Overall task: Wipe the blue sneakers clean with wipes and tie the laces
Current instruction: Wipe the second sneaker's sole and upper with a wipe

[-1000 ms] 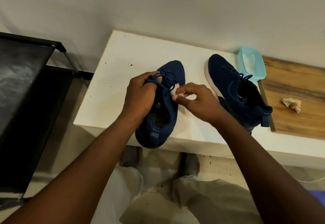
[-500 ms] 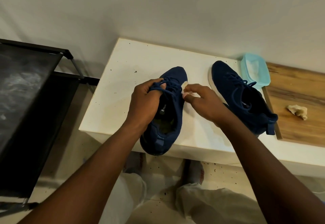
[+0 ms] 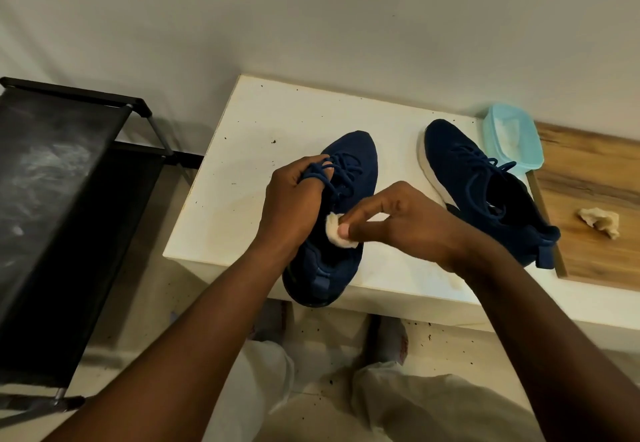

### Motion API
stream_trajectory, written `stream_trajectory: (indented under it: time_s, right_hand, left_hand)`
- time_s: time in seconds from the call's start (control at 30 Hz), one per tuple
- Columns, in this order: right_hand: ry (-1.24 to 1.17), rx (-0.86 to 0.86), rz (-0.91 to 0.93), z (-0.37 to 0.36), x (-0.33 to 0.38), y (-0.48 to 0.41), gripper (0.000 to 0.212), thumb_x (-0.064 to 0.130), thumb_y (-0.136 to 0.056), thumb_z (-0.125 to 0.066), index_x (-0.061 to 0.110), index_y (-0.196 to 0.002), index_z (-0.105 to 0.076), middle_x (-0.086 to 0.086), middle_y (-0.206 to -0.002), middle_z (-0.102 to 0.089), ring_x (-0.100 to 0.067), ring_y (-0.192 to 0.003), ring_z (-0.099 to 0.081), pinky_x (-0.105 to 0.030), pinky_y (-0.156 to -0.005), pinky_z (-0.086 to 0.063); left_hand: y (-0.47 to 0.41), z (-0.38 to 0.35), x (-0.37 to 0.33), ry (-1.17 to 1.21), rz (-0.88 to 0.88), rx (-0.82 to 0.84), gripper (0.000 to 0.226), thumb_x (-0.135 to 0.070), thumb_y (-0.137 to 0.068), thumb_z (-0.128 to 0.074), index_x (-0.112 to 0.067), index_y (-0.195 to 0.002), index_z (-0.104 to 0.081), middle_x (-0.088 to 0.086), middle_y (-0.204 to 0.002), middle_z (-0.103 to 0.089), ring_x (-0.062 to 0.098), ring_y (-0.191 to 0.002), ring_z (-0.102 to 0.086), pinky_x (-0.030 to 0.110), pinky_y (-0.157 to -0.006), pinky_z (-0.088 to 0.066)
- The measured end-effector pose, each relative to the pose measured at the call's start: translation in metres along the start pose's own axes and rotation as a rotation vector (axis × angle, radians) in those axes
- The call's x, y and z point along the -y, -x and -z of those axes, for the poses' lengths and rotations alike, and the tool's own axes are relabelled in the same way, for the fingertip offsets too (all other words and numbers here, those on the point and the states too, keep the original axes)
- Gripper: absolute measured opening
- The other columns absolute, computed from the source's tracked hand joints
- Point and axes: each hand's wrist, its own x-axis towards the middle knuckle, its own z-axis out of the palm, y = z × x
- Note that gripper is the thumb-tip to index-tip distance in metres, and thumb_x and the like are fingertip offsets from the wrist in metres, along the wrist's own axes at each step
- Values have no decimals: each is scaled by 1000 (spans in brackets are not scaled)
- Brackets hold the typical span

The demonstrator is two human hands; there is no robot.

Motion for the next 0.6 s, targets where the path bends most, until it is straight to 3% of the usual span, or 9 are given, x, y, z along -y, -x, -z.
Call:
stream_trajectory:
  time_s: [0.1,0.17,0.23,0.37,0.43,0.53,0.6]
  right_hand:
    - [173,-233,64,-1,-13,-12,12,29,-92,-72,24,-98,-80,12,-102,-75,-6,-97,-67,-24,-88,-54]
    - [368,-393,-17,7,-22,-19,17,36,-92,-70,24,-102,-76,9,-113,-70,-9,-102,-64,-29,-90,-51]
    - [337,-342,-52,10,-24,-15,18,38,-89,-72,24,-99,-74,11,-111,-70,-8,-98,-64,-29,-87,-52]
    - [215,-59,121,-3,-5,-1,5,29,-83,-80,25,-87,-78,16,-88,-71,-7,-88,-65,-19,-74,-54]
    - [264,-209,113,0,-18,-10,5,25,-84,-79,21,-87,-79,12,-89,-72,-8,-86,-66,-21,-75,-54]
    - [287,-514,-76,10,-36,-27,8,29,-87,-76,20,-88,-74,5,-101,-72,-12,-91,-67,-21,-72,-50]
    - [326,-475,-59,7,-33,-27,3,26,-88,-72,23,-86,-72,8,-98,-71,-9,-90,-66,-16,-70,-44]
  left_hand:
    - [0,0,-1,13,0,18,26,-12,-97,-60,-26,-111,-76,-9,-109,-76,9,-103,-71,35,-97,-57]
    - [1,0,-1,8,12,19,23,-17,-97,-62,-27,-112,-77,-10,-107,-76,9,-103,-71,37,-97,-57]
    - [2,0,-1,22,21,22,22,-17,-97,-63,-28,-111,-77,-10,-106,-77,9,-101,-71,38,-97,-57]
    - [1,2,-2,15,13,18,27,-14,-94,-64,-26,-114,-76,-11,-107,-76,8,-101,-71,35,-97,-57]
    - [0,1,-2,11,18,24,25,-15,-95,-65,-27,-113,-76,-11,-107,-76,7,-101,-71,35,-96,-57]
    - [1,0,-3,9,17,25,19,-21,-97,-65,-29,-110,-77,-11,-106,-76,8,-102,-71,35,-96,-58]
    - [1,0,-3,21,18,23,19,-20,-97,-65,-27,-111,-77,-11,-106,-76,9,-102,-71,36,-97,-57]
